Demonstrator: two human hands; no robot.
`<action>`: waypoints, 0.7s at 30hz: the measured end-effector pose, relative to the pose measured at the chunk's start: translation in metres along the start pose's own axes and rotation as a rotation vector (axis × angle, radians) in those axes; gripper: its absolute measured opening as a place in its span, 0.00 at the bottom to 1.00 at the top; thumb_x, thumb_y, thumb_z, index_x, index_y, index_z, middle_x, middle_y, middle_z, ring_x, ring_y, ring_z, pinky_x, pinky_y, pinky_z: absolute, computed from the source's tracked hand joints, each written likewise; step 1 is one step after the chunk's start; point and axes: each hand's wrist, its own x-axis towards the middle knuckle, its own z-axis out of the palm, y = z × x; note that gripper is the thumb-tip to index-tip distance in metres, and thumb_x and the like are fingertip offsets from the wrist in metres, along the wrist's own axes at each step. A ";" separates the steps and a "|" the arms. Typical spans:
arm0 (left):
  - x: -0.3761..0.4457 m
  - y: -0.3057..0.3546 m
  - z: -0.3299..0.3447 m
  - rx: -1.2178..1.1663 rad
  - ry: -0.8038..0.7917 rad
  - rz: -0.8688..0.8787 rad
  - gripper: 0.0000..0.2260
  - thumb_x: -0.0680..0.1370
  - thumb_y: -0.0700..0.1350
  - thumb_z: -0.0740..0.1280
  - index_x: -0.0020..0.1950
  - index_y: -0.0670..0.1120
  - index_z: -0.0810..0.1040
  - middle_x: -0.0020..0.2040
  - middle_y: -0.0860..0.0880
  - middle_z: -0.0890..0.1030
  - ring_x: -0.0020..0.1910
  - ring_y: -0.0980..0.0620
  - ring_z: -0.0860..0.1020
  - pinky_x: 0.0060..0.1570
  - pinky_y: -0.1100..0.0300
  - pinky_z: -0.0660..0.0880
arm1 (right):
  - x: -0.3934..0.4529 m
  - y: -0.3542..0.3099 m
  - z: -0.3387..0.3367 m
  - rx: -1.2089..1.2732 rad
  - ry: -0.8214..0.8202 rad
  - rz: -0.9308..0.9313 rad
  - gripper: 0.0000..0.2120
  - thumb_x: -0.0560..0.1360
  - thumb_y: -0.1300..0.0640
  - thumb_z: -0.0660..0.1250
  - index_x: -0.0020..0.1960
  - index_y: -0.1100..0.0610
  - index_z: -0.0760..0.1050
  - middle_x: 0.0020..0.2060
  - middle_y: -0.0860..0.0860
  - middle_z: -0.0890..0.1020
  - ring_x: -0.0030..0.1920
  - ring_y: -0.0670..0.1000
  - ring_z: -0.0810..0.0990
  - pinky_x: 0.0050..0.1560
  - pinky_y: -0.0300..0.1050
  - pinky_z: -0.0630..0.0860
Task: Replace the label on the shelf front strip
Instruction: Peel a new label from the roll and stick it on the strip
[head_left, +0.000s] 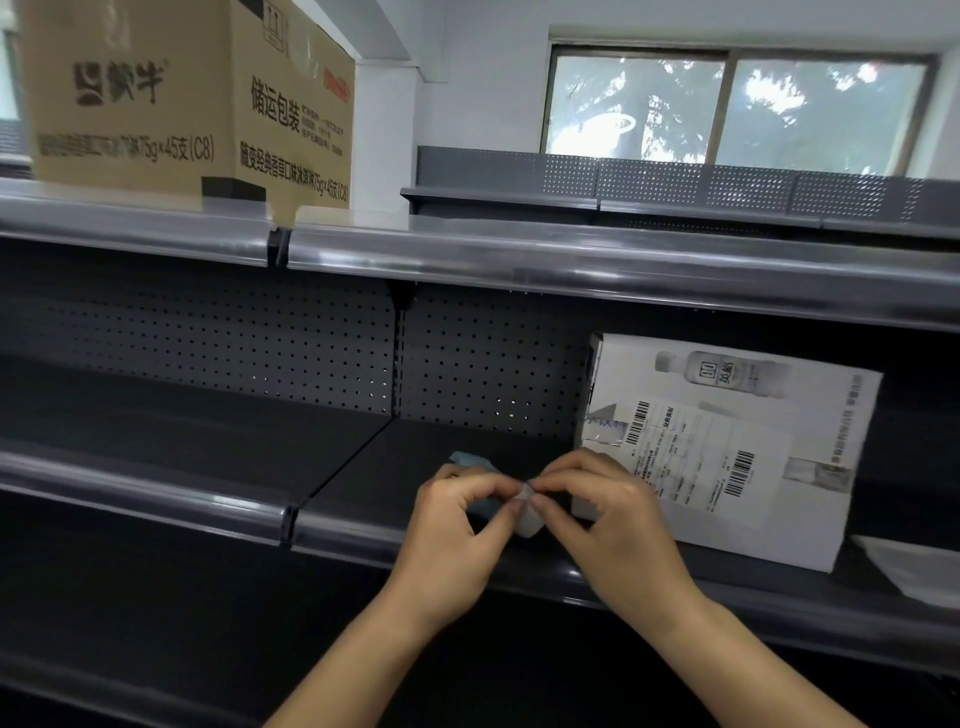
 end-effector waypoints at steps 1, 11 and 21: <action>0.000 0.000 0.000 0.002 0.007 -0.009 0.06 0.79 0.44 0.73 0.51 0.54 0.88 0.49 0.57 0.85 0.58 0.62 0.76 0.54 0.76 0.69 | 0.001 0.001 0.001 0.052 -0.006 0.035 0.04 0.76 0.58 0.75 0.50 0.52 0.87 0.44 0.40 0.83 0.49 0.45 0.83 0.49 0.42 0.80; 0.009 -0.013 -0.005 0.161 0.104 -0.203 0.07 0.78 0.46 0.74 0.52 0.59 0.83 0.53 0.55 0.82 0.55 0.60 0.79 0.57 0.65 0.76 | 0.015 0.011 -0.018 0.287 0.237 0.339 0.10 0.78 0.63 0.70 0.43 0.51 0.85 0.41 0.45 0.85 0.44 0.44 0.82 0.44 0.30 0.75; 0.008 0.023 0.021 0.347 0.314 0.029 0.09 0.74 0.45 0.77 0.52 0.53 0.83 0.54 0.59 0.77 0.56 0.60 0.73 0.57 0.65 0.70 | 0.001 0.016 -0.043 0.162 0.284 0.334 0.08 0.76 0.63 0.73 0.45 0.50 0.85 0.42 0.43 0.84 0.45 0.44 0.82 0.44 0.30 0.76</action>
